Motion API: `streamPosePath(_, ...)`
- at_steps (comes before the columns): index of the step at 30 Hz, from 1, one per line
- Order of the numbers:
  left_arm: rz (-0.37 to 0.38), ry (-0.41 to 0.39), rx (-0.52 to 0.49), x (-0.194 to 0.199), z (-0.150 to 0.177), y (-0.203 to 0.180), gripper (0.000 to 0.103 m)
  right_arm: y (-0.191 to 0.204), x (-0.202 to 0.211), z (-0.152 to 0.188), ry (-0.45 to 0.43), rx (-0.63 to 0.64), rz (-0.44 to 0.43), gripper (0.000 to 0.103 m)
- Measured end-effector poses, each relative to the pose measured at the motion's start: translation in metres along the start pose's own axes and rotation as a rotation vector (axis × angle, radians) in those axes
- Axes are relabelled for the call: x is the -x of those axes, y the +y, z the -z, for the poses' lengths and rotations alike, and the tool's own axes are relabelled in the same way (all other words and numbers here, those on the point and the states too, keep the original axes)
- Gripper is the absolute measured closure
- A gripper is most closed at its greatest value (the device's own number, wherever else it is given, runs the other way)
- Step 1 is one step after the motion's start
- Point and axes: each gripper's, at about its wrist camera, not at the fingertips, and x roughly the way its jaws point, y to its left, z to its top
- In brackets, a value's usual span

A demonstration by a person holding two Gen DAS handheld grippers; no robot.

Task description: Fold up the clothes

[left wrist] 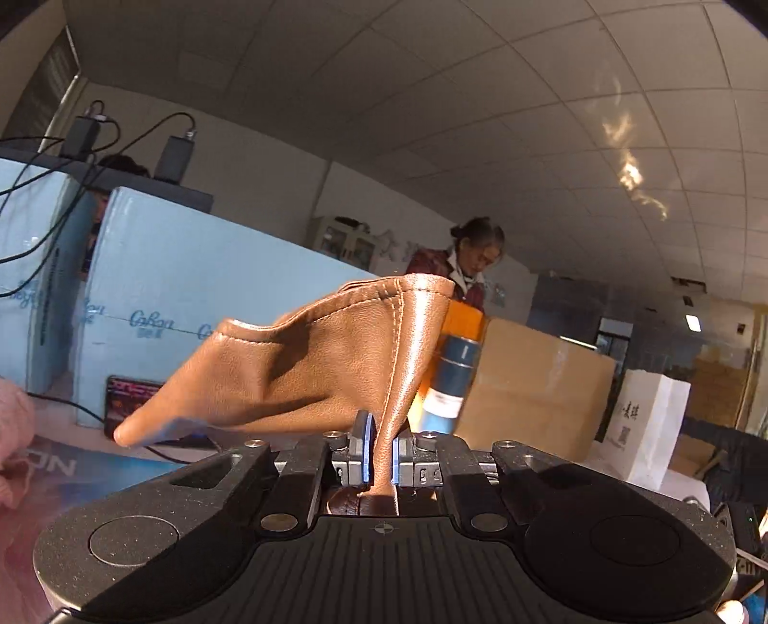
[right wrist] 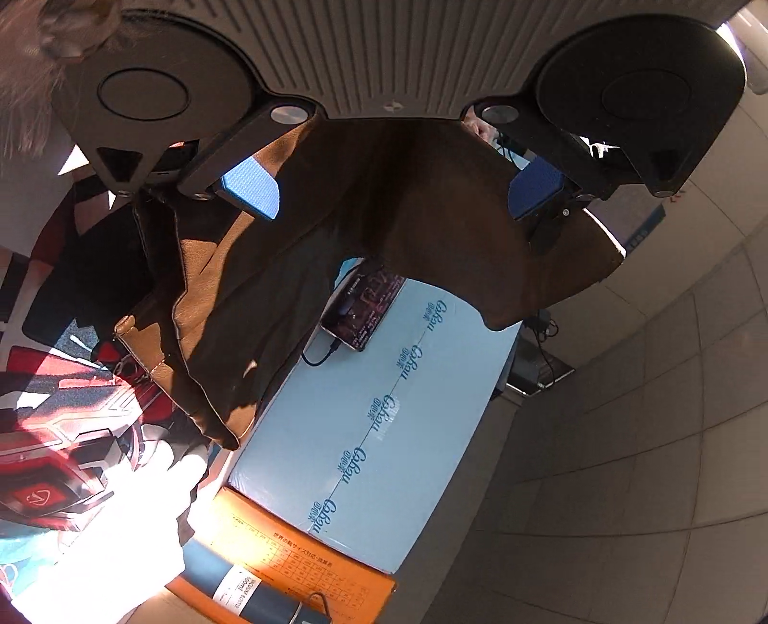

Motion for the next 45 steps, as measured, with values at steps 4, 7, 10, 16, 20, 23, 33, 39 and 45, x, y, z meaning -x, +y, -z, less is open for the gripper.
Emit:
streamPosePath(4,0.130,0.143,-0.155,-0.035,0.027,-0.042,0.096,0.002,0.019,-0.001,-0.088,0.015,-0.045,0.000)
streamPosePath(7,0.214,0.293,-0.226,-0.057,0.053,-0.059,0.095,-0.001,0.026,-0.002,-0.104,0.008,-0.043,0.000)
streamPosePath(10,0.251,0.361,-0.246,-0.062,0.069,-0.064,0.088,-0.005,0.028,-0.001,-0.121,0.013,0.030,0.000)
streamPosePath(16,0.285,0.322,-0.174,-0.041,0.054,-0.050,0.017,-0.005,0.022,0.004,-0.127,0.056,0.097,0.000)
streamPosePath(20,0.317,0.265,-0.077,-0.023,0.040,-0.013,0.014,0.005,0.017,0.010,-0.118,0.144,0.133,0.000)
streamPosePath(23,0.255,0.208,0.052,-0.017,0.034,0.024,0.008,0.018,0.014,0.015,-0.136,0.214,0.138,0.000)
streamPosePath(33,0.007,0.409,0.451,-0.044,0.061,0.094,0.008,0.022,-0.002,0.007,-0.181,0.079,0.083,0.000)
streamPosePath(39,0.064,0.428,0.351,-0.044,0.067,0.076,0.005,0.011,-0.026,-0.022,-0.115,-0.024,0.208,0.000)
streamPosePath(45,0.089,0.434,0.324,-0.044,0.069,0.070,0.005,0.009,-0.049,-0.032,-0.121,0.044,0.502,0.086)
